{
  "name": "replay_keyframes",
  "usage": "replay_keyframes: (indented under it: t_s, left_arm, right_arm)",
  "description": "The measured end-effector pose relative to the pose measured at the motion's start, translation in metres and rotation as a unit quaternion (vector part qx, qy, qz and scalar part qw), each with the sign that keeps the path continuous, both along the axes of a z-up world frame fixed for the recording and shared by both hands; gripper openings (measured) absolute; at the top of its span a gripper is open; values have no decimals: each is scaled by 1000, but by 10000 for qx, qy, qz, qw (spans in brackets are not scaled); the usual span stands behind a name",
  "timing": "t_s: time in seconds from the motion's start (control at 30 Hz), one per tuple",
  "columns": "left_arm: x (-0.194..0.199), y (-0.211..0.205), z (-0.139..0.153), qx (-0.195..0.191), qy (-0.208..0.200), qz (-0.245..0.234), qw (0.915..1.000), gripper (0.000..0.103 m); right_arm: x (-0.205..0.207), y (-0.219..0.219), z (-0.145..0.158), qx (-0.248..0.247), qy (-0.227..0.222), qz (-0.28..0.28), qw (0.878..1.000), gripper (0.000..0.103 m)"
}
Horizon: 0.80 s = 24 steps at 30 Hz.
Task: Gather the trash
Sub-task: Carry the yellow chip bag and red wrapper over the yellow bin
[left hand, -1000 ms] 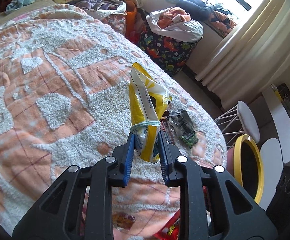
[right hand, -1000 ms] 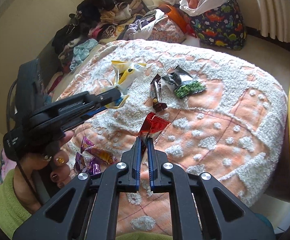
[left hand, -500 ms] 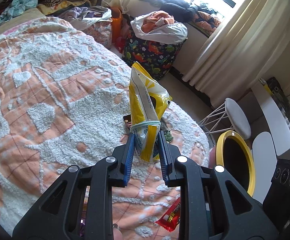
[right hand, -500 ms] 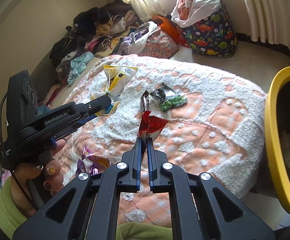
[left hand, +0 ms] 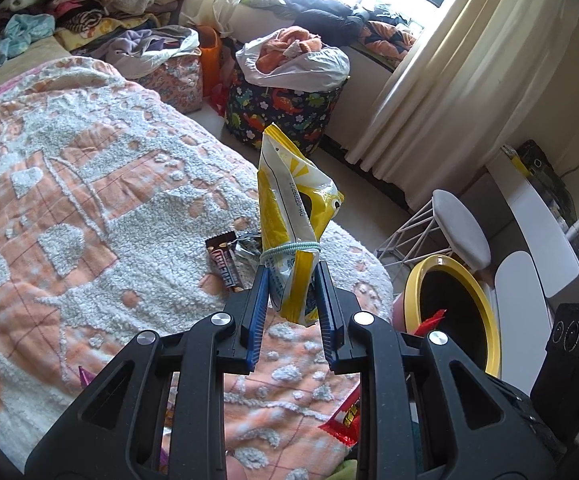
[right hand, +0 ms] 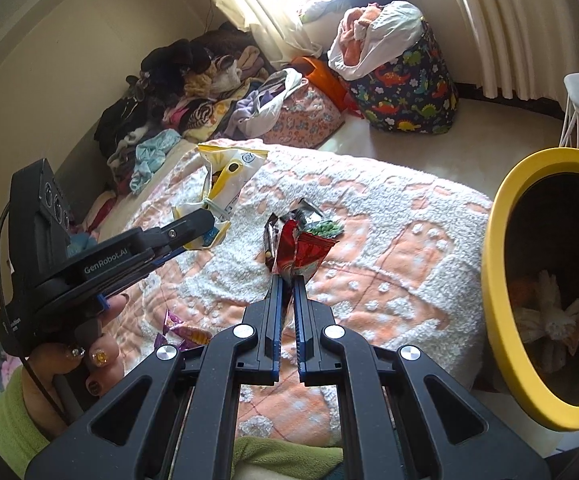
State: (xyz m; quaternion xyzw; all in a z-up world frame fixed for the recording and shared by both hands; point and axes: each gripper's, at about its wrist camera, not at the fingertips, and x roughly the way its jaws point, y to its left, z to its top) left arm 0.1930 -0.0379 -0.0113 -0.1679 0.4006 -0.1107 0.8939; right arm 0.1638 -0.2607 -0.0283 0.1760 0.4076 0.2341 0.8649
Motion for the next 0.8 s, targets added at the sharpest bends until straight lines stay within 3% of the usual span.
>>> replay_keyframes:
  t_s: [0.8]
  left_arm:
    - [-9,-52,14,157,-203,-515,9983,17]
  right_arm:
    - [-13,-56,14,19,-249,-650,9976,6]
